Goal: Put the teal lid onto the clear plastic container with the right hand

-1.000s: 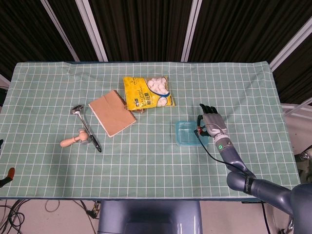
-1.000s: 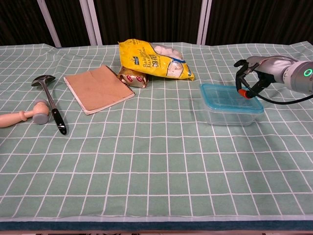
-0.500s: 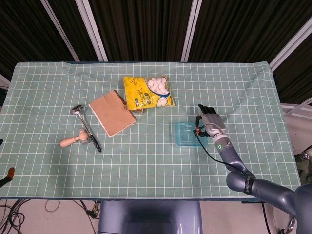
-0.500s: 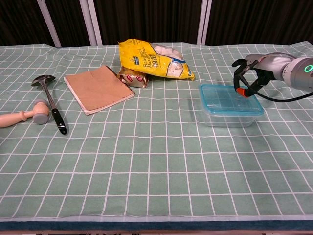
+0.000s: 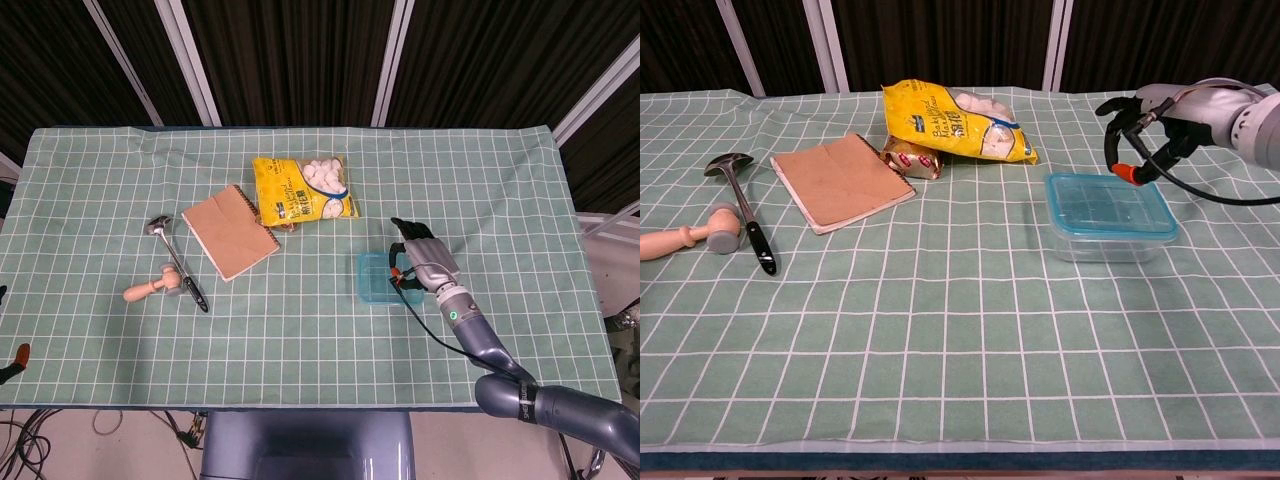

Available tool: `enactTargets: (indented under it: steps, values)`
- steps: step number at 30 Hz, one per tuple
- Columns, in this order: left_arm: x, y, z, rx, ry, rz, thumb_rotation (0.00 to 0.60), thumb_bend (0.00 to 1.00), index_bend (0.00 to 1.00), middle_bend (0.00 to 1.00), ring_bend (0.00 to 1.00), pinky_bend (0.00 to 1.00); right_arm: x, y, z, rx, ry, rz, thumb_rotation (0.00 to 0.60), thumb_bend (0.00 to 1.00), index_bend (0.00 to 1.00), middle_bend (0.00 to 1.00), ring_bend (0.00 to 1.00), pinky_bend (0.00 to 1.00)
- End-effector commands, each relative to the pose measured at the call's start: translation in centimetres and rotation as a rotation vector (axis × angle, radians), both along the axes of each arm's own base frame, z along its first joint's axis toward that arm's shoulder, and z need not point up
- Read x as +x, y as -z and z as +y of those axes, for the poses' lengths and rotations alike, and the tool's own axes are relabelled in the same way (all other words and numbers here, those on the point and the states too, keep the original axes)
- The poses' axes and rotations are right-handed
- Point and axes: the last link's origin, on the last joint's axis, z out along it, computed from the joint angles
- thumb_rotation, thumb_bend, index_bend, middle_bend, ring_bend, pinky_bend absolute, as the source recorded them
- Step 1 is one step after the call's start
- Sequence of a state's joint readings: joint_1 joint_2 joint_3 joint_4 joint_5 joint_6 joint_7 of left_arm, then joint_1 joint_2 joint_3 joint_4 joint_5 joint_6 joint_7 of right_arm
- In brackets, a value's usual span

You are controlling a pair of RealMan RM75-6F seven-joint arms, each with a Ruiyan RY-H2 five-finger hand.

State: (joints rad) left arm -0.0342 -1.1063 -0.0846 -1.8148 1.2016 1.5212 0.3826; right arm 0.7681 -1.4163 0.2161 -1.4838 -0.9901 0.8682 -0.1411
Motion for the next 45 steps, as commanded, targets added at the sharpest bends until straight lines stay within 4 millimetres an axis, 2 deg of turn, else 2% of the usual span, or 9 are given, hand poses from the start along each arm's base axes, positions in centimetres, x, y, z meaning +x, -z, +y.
enactTargets:
  steps: [1,9,17,23,45]
  values:
    - [0.0,0.0,0.0,0.001,0.000,-0.001,0.600,0.33,0.06,0.00,0.00,0.00,0.1,0.6,1.2,0.006,-0.034,0.019,0.600,0.51,0.69,0.00,0.00,0.00]
    - [0.0,0.0,0.0,-0.002,0.002,-0.003,0.600,0.33,0.06,0.00,0.00,0.00,1.0,3.0,2.5,0.054,-0.063,0.021,0.600,0.51,0.69,0.00,0.00,0.00]
    - [0.0,-0.1,0.1,-0.007,0.003,-0.003,0.600,0.33,0.06,0.00,0.00,0.00,2.3,4.7,3.1,0.067,-0.096,0.004,0.600,0.51,0.69,0.00,0.00,0.00]
    - [-0.1,-0.2,0.1,-0.004,0.001,-0.004,0.600,0.33,0.06,0.00,0.00,0.00,2.6,5.0,3.2,0.061,-0.102,-0.002,0.600,0.51,0.69,0.00,0.00,0.00]
    - [-0.1,-0.1,0.1,-0.006,-0.006,0.005,0.600,0.33,0.06,0.00,0.00,0.00,1.1,4.8,3.3,0.074,-0.071,-0.003,0.600,0.51,0.69,0.00,0.00,0.00]
